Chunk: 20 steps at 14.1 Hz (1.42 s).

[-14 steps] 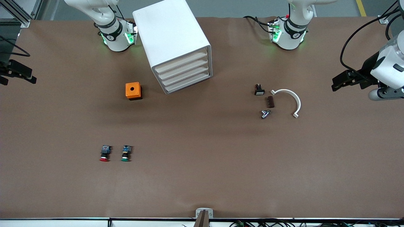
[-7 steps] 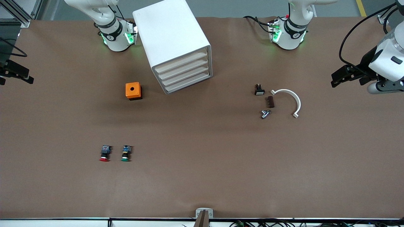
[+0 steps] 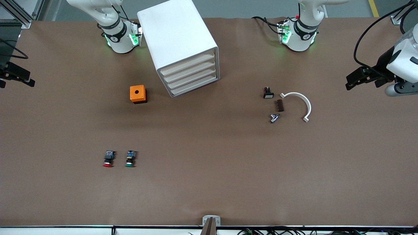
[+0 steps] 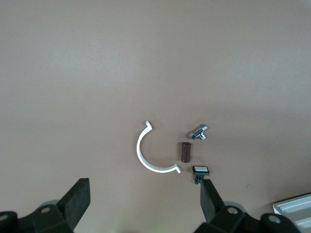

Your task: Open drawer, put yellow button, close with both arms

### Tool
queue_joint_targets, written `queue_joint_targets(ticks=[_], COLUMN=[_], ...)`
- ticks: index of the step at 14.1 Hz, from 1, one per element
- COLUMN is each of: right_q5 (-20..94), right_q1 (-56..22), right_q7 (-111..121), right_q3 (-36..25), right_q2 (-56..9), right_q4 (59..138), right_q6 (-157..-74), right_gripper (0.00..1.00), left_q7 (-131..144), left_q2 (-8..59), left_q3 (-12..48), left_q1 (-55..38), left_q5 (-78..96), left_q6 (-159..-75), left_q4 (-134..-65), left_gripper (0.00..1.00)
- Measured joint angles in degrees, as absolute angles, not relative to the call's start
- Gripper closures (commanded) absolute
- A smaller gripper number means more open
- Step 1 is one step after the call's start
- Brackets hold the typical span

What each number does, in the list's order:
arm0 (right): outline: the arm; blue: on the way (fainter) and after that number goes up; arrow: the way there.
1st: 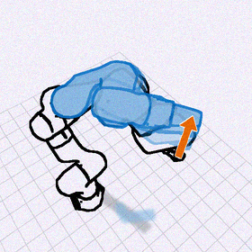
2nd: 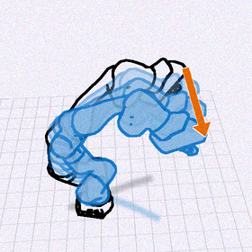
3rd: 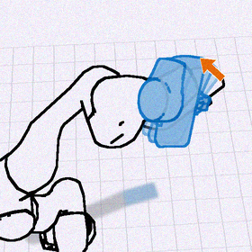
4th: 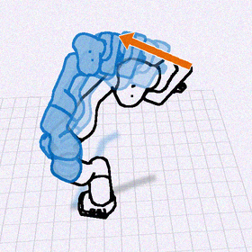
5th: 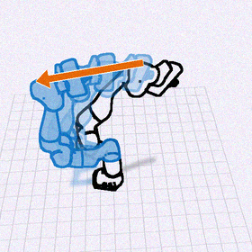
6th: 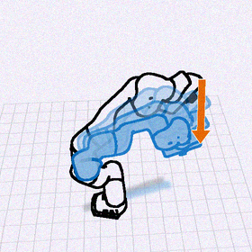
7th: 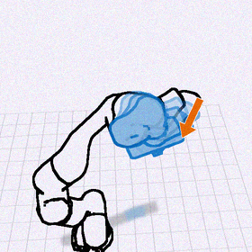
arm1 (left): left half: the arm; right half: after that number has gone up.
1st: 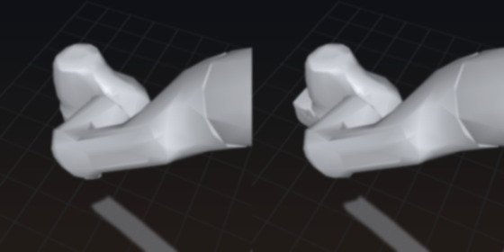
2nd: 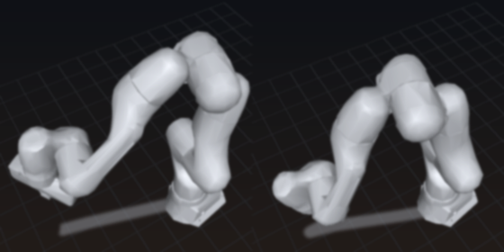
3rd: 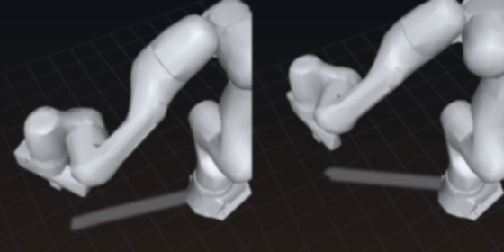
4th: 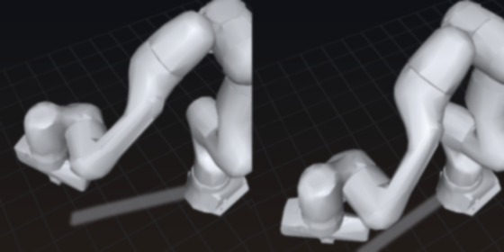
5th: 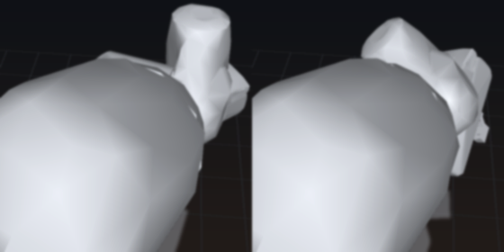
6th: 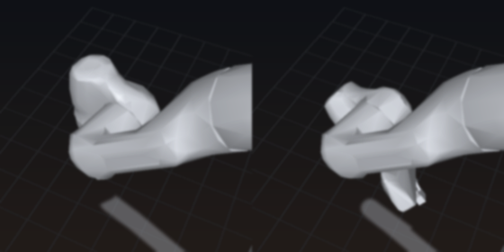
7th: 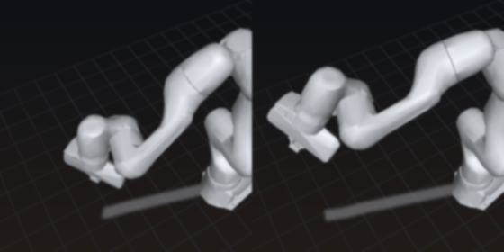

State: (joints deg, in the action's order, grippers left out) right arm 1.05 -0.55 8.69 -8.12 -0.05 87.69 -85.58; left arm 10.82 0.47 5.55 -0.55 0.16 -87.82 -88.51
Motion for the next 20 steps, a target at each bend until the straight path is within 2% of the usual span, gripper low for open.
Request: queue_joint_targets(ticks=[20], right_q5=[1.05], right_q1=[-0.55], right_q7=[7.08], right_q3=[-7.90], right_q2=[0.05], right_q4=[87.68], right_q6=[-86.88], right_gripper=[0.00], left_q7=[10.84], left_q2=[-0.01], left_q3=[5.47], left_q1=[0.10], left_q5=[0.79], left_q6=[-90.01], left_q4=[-86.98], left_gripper=[0.00])
